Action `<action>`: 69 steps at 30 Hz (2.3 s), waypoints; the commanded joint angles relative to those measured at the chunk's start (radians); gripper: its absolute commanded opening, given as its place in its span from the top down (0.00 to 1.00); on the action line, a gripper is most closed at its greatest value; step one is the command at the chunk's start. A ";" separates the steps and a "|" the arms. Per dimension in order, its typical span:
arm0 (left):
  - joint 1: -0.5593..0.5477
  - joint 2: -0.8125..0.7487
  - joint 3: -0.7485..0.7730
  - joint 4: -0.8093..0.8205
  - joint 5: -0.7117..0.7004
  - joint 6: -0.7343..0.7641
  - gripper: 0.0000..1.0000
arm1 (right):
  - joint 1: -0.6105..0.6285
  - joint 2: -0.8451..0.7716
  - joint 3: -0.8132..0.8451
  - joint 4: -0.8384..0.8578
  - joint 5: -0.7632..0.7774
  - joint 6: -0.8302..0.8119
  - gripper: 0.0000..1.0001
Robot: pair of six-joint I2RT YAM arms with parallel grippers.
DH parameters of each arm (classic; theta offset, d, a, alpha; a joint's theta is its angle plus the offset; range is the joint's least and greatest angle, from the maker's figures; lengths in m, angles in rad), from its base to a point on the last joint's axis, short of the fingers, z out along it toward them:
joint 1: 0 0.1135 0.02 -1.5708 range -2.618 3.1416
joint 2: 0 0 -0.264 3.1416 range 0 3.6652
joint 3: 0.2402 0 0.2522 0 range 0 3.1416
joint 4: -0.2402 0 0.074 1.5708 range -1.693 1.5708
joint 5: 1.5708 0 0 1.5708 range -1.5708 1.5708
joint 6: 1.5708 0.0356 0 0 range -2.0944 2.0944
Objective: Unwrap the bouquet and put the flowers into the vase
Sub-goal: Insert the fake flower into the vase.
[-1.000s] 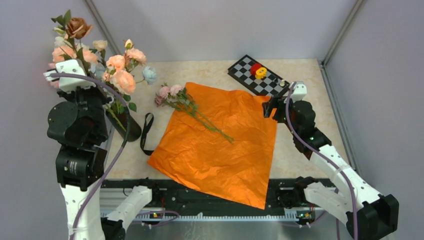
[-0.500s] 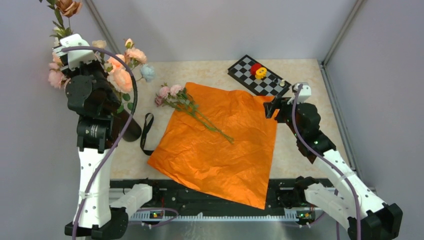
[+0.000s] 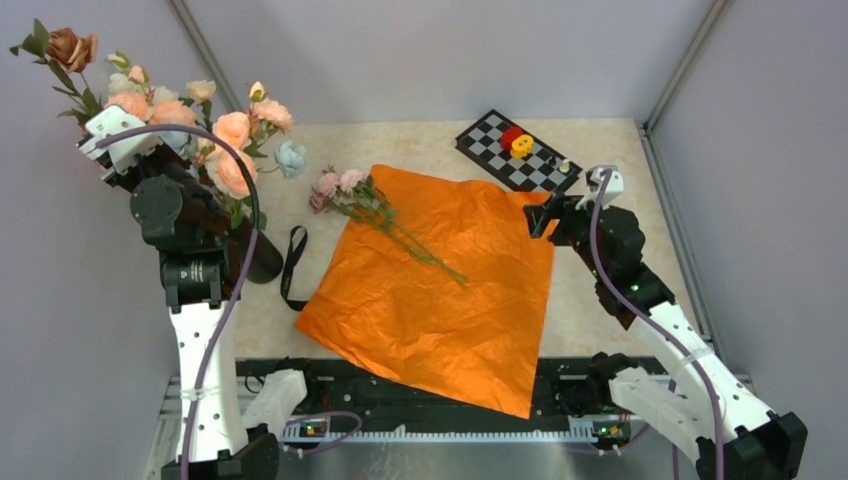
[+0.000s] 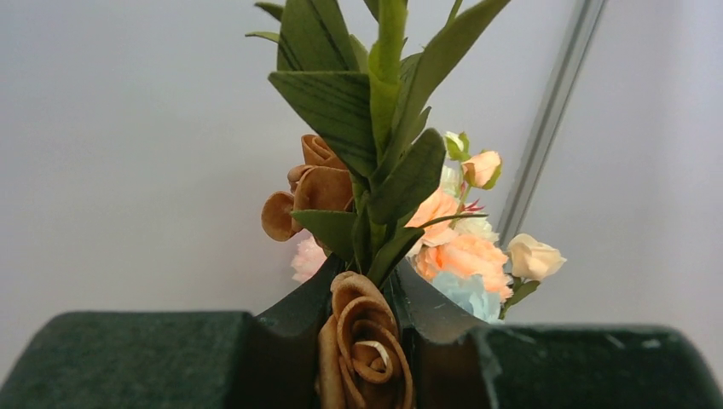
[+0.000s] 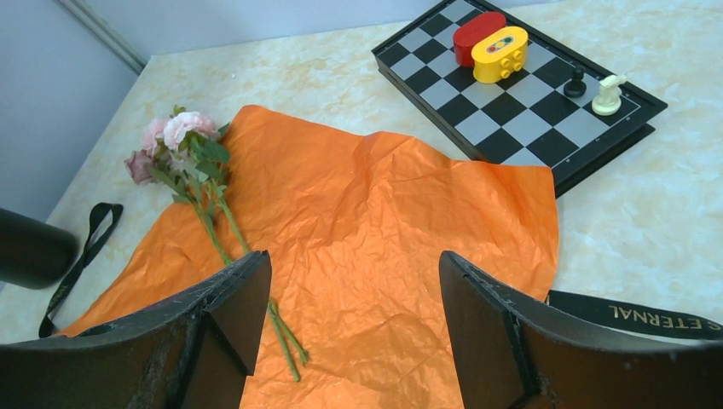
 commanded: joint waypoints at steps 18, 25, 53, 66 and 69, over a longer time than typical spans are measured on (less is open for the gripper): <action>0.030 -0.029 0.005 0.117 0.060 -0.077 1.00 | -0.008 -0.001 -0.029 0.044 -0.043 0.037 0.27; 0.044 -0.058 -0.123 0.165 0.068 -0.114 1.00 | -0.008 -0.004 -0.038 0.043 -0.048 0.042 0.27; 0.084 -0.116 -0.444 0.195 0.089 -0.255 0.90 | -0.008 0.006 -0.068 0.091 -0.069 0.057 0.27; 0.087 -0.141 -0.471 0.143 0.087 -0.272 0.72 | -0.008 -0.001 -0.075 0.091 -0.071 0.063 0.27; 0.087 -0.153 -0.461 0.136 0.092 -0.257 0.65 | -0.008 0.001 -0.076 0.094 -0.074 0.064 0.27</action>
